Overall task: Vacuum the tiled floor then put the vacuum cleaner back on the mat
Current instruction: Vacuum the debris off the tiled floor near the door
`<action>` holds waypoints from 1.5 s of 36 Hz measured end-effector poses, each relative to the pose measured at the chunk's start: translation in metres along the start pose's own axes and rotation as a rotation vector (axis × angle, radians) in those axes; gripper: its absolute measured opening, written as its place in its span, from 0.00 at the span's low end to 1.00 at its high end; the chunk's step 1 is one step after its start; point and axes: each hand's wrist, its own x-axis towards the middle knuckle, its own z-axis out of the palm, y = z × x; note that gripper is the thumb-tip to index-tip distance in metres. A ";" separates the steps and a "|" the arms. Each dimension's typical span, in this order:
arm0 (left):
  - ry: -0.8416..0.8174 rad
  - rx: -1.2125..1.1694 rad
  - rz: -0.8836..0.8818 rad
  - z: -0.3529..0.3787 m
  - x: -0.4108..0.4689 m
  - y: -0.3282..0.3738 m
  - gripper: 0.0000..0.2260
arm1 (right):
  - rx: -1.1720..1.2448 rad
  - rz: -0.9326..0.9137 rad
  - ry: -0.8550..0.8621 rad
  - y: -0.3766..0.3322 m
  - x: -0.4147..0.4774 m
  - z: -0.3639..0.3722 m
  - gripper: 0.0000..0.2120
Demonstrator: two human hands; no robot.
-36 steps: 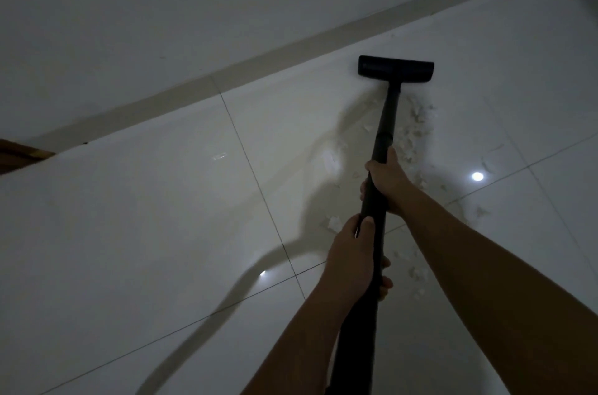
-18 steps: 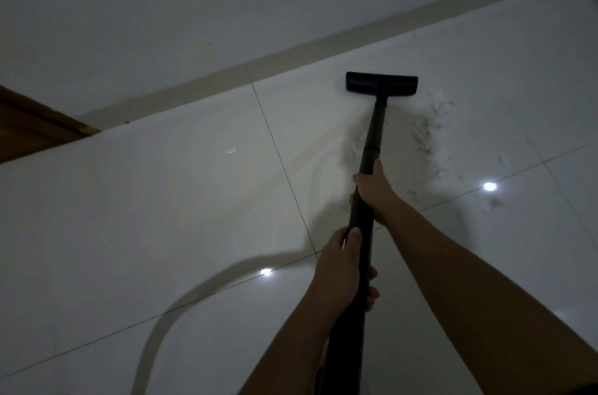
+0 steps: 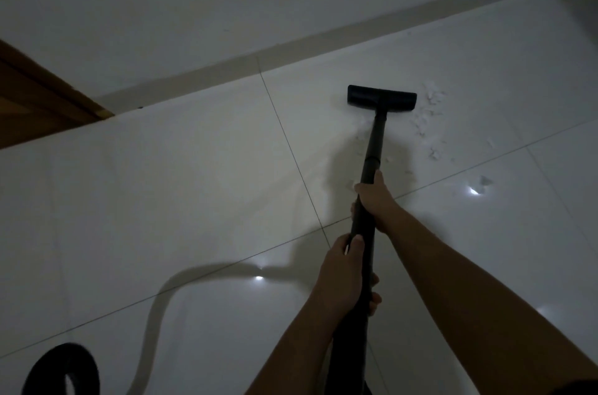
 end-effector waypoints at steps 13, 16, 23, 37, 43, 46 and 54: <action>0.035 -0.114 -0.066 0.004 -0.055 -0.040 0.14 | -0.120 0.076 -0.047 0.042 -0.058 0.012 0.37; 0.046 -0.134 -0.075 0.009 -0.066 -0.049 0.13 | -0.166 0.022 -0.049 0.051 -0.063 0.009 0.33; 0.066 -0.110 -0.065 0.019 -0.086 -0.069 0.14 | -0.191 -0.052 -0.060 0.070 -0.084 -0.001 0.29; 0.022 -0.008 -0.073 0.006 -0.133 -0.110 0.11 | -0.137 0.034 -0.016 0.110 -0.144 0.011 0.34; 0.009 -0.020 -0.092 -0.004 -0.157 -0.137 0.12 | -0.098 0.040 -0.004 0.134 -0.174 0.020 0.35; 0.034 -0.005 -0.090 -0.005 -0.166 -0.153 0.14 | -0.145 0.053 -0.012 0.145 -0.187 0.026 0.37; 0.071 -0.042 -0.133 0.014 -0.185 -0.179 0.15 | -0.172 0.007 -0.031 0.171 -0.209 0.012 0.32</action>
